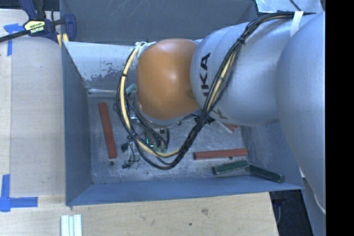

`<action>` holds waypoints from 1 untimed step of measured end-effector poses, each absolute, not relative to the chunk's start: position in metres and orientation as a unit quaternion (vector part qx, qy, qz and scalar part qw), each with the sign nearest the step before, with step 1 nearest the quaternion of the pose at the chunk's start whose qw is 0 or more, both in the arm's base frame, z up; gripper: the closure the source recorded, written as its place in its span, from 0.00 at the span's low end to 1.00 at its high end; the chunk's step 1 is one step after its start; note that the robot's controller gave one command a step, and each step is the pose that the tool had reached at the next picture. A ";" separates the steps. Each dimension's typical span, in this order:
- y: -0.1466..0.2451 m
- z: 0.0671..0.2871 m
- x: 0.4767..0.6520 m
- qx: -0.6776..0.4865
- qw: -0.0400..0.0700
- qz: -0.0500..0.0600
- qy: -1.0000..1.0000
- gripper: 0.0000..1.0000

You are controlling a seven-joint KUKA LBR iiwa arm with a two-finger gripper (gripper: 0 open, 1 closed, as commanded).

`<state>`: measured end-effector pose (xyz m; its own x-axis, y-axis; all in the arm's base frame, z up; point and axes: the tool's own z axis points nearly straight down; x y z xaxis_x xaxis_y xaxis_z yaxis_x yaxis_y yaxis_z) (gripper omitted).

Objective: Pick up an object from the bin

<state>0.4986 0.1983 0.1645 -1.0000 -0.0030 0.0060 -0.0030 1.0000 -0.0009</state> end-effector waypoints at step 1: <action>0.162 0.066 0.548 0.031 0.001 0.001 -1.000 0.00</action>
Offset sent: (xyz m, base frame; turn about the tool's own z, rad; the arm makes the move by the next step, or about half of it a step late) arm 0.0484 -0.0328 -0.0945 -0.0615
